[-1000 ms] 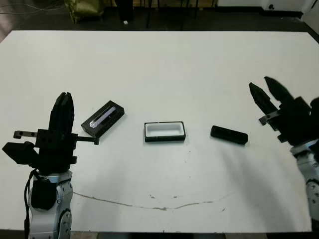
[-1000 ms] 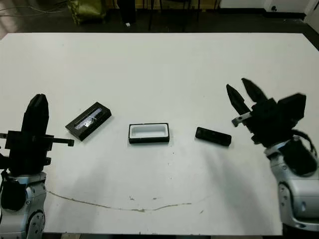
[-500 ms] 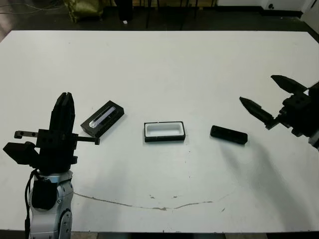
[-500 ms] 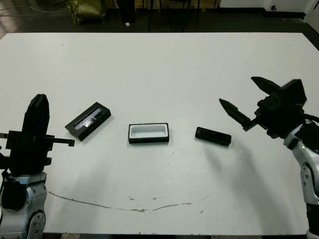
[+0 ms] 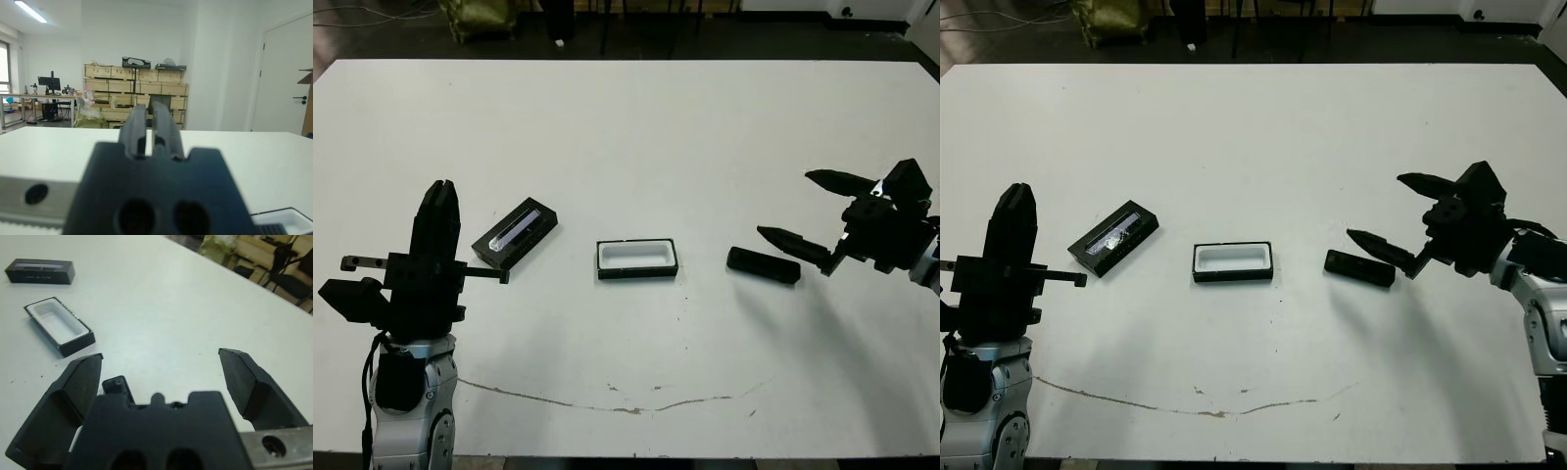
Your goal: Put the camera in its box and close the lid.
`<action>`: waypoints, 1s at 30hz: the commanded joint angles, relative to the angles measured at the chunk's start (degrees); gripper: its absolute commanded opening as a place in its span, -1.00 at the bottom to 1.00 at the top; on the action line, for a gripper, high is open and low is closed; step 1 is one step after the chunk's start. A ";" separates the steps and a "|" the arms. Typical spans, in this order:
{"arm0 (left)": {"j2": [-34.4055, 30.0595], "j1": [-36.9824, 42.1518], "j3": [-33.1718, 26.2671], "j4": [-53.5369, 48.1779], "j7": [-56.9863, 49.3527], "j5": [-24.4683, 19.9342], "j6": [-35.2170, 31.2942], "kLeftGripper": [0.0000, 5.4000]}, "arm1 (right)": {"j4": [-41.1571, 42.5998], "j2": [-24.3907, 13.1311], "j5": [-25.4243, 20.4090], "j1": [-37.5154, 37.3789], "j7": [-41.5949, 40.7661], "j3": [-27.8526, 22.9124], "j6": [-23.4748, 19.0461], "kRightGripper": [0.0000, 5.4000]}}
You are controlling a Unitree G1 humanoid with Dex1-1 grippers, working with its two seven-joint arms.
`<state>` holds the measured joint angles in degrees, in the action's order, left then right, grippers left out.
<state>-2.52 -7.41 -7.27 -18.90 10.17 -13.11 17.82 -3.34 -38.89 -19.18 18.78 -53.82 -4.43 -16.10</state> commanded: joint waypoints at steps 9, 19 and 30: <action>-0.56 -0.26 -0.62 1.16 -0.09 0.40 -0.04 -1.00 | -4.80 -1.53 3.76 2.05 -3.54 3.92 0.04 0.99; -0.81 -0.62 -0.60 0.29 0.12 -0.25 -1.14 -1.00 | -9.07 -0.53 5.76 1.99 -4.44 5.81 2.91 0.96; -0.79 -0.34 -0.81 1.28 0.24 0.10 0.08 -1.00 | -12.31 0.17 7.71 1.97 -5.12 7.76 4.38 0.52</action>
<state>-2.78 -7.01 -7.77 -18.66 10.33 -13.03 17.90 -15.36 -38.80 -12.46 21.10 -59.15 2.63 -11.80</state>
